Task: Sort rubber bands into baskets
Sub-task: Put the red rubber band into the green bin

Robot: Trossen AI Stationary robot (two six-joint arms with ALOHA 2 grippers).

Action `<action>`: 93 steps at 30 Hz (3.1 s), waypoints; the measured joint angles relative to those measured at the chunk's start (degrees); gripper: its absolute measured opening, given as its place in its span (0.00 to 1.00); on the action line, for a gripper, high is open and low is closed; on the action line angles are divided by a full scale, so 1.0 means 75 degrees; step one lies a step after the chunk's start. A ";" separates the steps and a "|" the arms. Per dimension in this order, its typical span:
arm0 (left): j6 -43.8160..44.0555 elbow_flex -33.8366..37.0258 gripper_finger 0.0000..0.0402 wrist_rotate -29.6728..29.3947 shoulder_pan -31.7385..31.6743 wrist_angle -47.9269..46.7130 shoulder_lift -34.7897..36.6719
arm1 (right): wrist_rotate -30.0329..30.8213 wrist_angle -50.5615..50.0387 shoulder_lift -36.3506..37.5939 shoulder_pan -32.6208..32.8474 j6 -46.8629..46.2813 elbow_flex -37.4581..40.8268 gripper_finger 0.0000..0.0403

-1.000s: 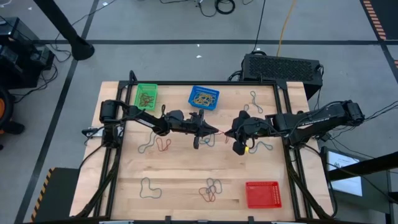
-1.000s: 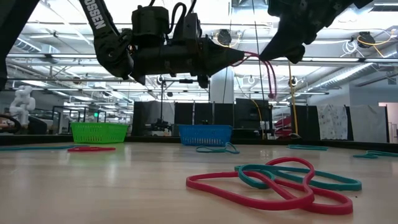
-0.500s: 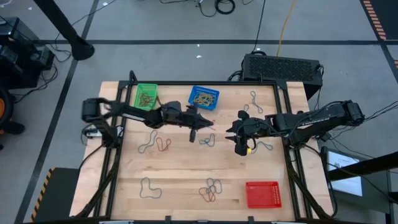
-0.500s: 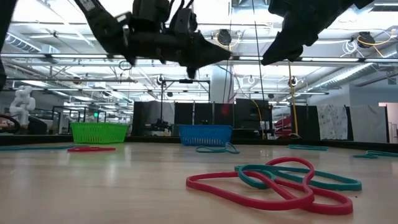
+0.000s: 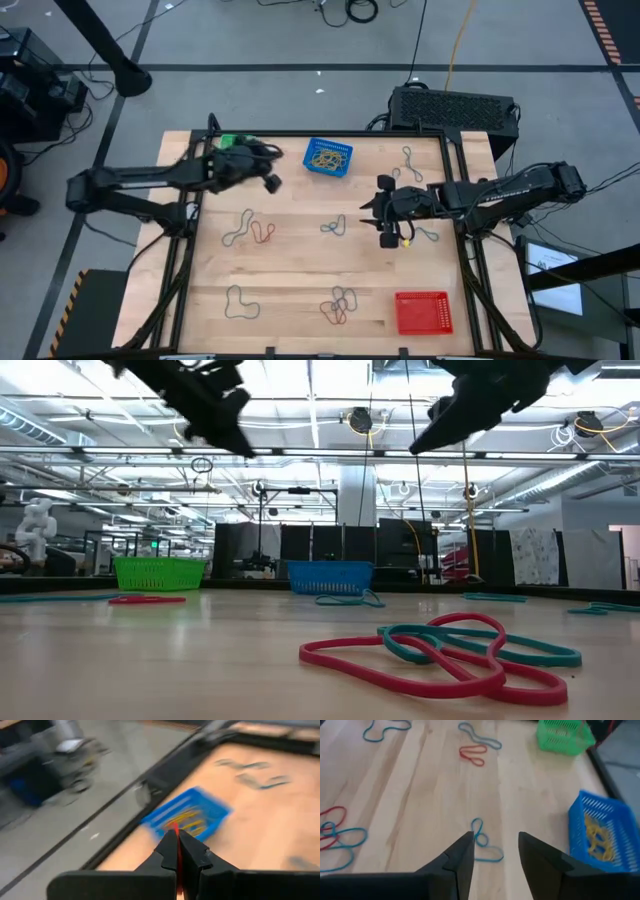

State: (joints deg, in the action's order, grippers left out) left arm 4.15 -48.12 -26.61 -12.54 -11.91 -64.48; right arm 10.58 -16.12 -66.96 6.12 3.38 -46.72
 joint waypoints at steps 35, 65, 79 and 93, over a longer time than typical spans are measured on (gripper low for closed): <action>0.0859 0.1504 0.00 -0.0692 -0.3290 -0.2883 0.1180 | -0.0061 0.0297 0.0000 -0.0625 0.0583 -0.0003 0.36; 0.0815 0.1515 0.25 0.1458 -0.3734 -0.2842 0.1144 | -0.0057 0.0294 0.0000 -0.0625 0.0239 -0.0003 0.36; 0.0197 0.1515 0.25 0.5330 -0.2230 -0.1319 0.1144 | -0.0493 0.0469 0.0000 -0.0614 -0.0192 -0.0003 0.36; 0.0380 0.1515 0.25 0.5350 0.1492 0.1474 0.0010 | -0.0873 0.0393 -0.0003 -0.0510 -0.1032 -0.0003 0.36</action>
State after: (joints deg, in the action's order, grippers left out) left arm 7.00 -36.75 13.52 -1.35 -0.86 -64.41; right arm 4.03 -13.17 -66.98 2.30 -4.36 -46.74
